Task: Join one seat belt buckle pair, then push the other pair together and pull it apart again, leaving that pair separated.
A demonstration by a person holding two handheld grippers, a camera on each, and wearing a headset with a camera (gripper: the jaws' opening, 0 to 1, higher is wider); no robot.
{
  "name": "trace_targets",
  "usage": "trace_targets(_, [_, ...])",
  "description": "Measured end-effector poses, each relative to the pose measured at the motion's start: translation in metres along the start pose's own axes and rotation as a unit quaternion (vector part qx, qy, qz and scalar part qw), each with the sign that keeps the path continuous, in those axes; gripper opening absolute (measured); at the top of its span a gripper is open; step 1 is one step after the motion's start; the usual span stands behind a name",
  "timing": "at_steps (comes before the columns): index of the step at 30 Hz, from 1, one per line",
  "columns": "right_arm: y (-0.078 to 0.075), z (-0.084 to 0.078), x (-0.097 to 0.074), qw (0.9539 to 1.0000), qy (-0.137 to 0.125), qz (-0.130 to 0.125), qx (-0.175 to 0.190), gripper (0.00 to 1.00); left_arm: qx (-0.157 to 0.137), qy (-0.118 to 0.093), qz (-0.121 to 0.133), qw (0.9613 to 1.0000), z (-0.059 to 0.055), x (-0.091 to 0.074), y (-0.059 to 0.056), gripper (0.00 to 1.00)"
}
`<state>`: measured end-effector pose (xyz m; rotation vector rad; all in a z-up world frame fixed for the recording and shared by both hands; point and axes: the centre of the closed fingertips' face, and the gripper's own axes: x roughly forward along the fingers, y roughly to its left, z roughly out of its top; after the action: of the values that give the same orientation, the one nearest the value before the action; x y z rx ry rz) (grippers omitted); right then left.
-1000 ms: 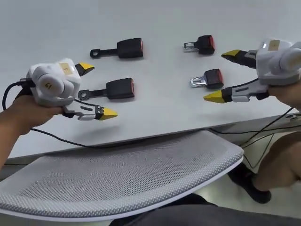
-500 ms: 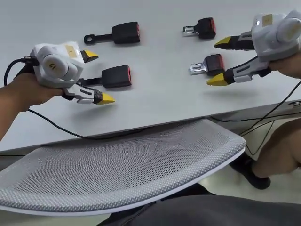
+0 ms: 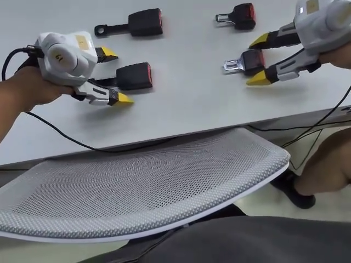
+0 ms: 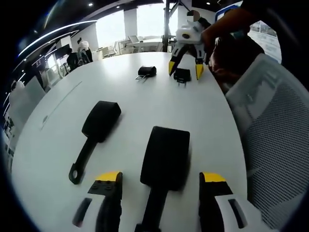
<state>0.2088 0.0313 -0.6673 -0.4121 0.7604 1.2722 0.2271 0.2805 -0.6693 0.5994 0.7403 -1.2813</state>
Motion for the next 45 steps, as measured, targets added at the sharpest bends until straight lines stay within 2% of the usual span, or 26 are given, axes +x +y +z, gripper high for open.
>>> trace_targets(4, [0.000, -0.002, -0.001, 0.9999, 0.004, 0.005, -0.012, 0.49, 0.002, -0.003, -0.002, 1.0000, 0.001, 0.000, 0.000, 0.60])
trace_targets(8, [-0.005, -0.004, -0.002, 0.9999, 0.009, 0.000, -0.012, 0.38, 0.008, -0.002, -0.007, 0.9999, 0.002, -0.001, -0.001, 0.44])
trace_targets(10, [-0.006, -0.005, -0.002, 0.9999, 0.008, 0.000, -0.008, 0.36, 0.014, 0.001, -0.009, 0.9999, 0.001, 0.001, -0.002, 0.35])
trace_targets(14, [-0.003, -0.005, -0.002, 0.9996, 0.010, 0.002, -0.028, 0.35, 0.026, -0.004, -0.012, 0.9996, 0.004, 0.001, -0.002, 0.34])
trace_targets(18, [-0.005, -0.006, -0.003, 0.9994, 0.008, 0.009, -0.033, 0.35, 0.038, 0.005, -0.022, 0.9990, 0.005, 0.002, -0.001, 0.34])
trace_targets(22, [-0.006, -0.006, -0.003, 0.9994, 0.001, 0.015, -0.032, 0.35, 0.048, 0.011, -0.029, 0.9983, 0.005, 0.002, 0.000, 0.33])
trace_targets(29, [-0.003, -0.003, -0.001, 0.9994, -0.020, 0.018, -0.023, 0.35, 0.046, 0.009, -0.028, 0.9985, 0.005, 0.001, 0.001, 0.33])
trace_targets(36, [0.004, 0.009, 0.011, 0.9986, -0.047, 0.019, -0.016, 0.35, 0.047, 0.014, -0.028, 0.9984, 0.005, 0.000, 0.001, 0.33])
trace_targets(40, [0.009, 0.019, 0.019, 0.9970, -0.072, 0.023, -0.015, 0.35, 0.047, 0.016, -0.028, 0.9984, 0.006, 0.000, 0.001, 0.33])
trace_targets(45, [0.016, 0.029, 0.027, 0.9961, -0.083, 0.026, -0.017, 0.35, 0.047, 0.021, -0.028, 0.9983, 0.006, 0.000, 0.000, 0.33])
